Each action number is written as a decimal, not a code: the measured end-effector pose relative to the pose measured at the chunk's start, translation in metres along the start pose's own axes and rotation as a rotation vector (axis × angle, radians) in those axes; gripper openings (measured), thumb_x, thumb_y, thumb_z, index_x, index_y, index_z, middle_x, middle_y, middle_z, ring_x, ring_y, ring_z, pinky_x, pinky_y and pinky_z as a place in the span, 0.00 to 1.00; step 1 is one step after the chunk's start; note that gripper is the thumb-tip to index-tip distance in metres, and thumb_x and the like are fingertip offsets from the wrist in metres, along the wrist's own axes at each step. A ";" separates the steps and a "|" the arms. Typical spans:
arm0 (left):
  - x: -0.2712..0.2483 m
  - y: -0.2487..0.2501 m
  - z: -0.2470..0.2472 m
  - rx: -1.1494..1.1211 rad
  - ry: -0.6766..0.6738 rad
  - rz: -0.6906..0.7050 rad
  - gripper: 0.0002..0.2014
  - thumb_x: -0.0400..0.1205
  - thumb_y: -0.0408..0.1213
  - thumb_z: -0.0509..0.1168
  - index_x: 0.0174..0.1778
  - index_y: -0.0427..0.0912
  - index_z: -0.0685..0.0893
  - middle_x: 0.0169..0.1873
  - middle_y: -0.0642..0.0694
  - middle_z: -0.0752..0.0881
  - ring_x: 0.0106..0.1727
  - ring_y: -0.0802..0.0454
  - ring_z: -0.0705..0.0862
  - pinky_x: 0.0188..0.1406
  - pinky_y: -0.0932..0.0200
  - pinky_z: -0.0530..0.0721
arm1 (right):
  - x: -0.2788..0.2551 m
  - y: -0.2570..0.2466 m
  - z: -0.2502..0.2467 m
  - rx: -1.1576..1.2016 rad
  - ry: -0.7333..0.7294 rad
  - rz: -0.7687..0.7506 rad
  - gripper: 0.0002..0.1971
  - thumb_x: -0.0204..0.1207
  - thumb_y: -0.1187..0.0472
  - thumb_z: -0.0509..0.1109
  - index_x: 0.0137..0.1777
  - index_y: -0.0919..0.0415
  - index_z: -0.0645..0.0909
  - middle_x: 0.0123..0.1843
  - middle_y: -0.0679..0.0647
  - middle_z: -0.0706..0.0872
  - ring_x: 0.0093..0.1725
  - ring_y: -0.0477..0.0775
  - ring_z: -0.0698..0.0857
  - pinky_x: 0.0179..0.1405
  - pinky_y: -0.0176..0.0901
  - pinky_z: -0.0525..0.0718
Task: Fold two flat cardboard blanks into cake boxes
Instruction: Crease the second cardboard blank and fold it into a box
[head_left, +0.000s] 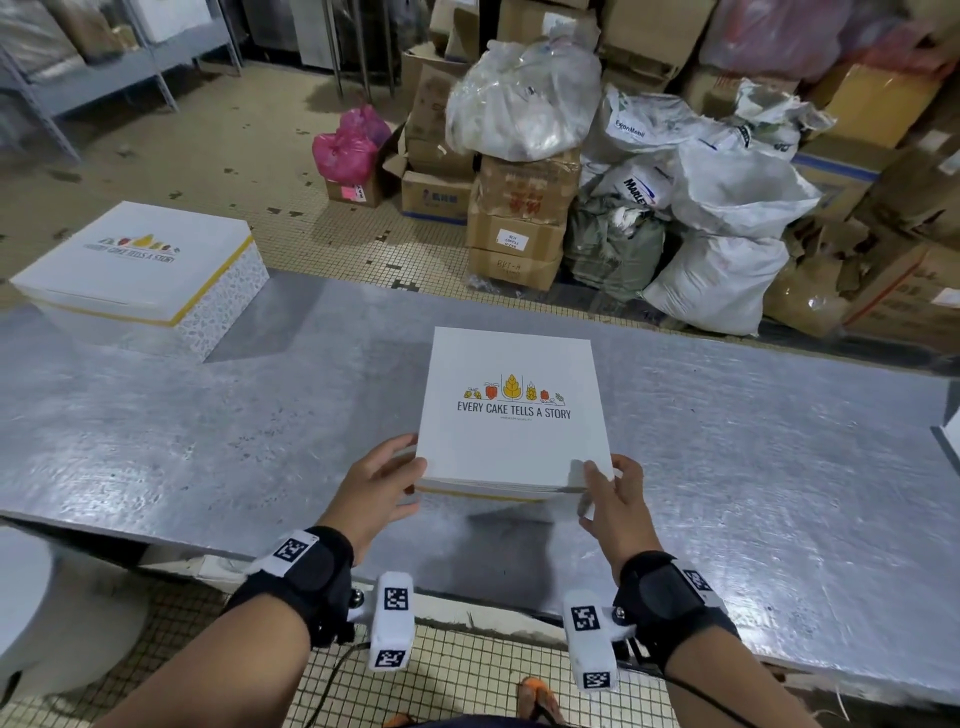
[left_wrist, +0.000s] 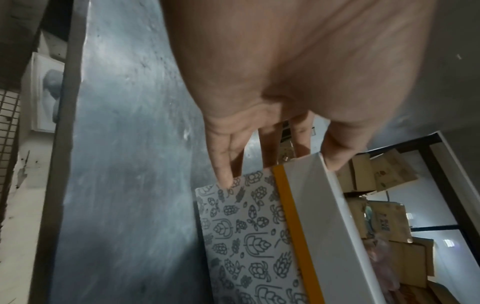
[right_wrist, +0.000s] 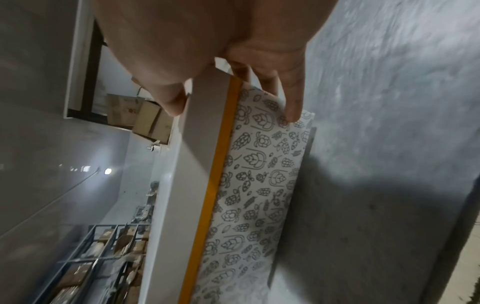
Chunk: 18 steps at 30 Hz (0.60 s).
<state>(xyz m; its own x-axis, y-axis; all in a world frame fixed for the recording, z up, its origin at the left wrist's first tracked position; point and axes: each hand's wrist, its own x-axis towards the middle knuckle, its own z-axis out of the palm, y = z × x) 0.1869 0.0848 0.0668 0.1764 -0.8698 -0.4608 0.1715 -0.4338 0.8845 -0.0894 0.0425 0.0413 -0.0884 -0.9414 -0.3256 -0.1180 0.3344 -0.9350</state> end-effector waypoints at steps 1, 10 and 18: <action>0.000 0.000 -0.003 -0.006 0.002 0.010 0.14 0.85 0.37 0.69 0.65 0.57 0.84 0.64 0.50 0.86 0.61 0.47 0.86 0.65 0.41 0.86 | -0.003 0.001 0.004 -0.020 0.013 -0.011 0.12 0.84 0.48 0.66 0.62 0.43 0.68 0.43 0.59 0.77 0.39 0.53 0.80 0.57 0.63 0.85; 0.014 0.023 -0.055 -0.024 0.058 0.096 0.15 0.86 0.35 0.65 0.66 0.56 0.84 0.58 0.53 0.87 0.53 0.51 0.84 0.65 0.40 0.85 | -0.014 -0.024 0.060 -0.026 -0.037 -0.097 0.21 0.85 0.54 0.66 0.75 0.44 0.65 0.60 0.48 0.80 0.44 0.54 0.80 0.58 0.59 0.85; 0.052 0.054 -0.094 -0.070 0.161 0.119 0.15 0.87 0.37 0.65 0.68 0.54 0.83 0.65 0.47 0.85 0.58 0.47 0.84 0.69 0.39 0.82 | 0.042 -0.062 0.119 -0.052 -0.141 -0.112 0.19 0.85 0.53 0.66 0.73 0.41 0.69 0.55 0.49 0.81 0.42 0.54 0.79 0.57 0.62 0.85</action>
<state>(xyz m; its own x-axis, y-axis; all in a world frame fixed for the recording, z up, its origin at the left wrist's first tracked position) 0.2961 0.0380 0.0842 0.3510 -0.8628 -0.3637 0.2064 -0.3076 0.9289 0.0316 -0.0228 0.0694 0.0676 -0.9686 -0.2394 -0.1706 0.2252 -0.9593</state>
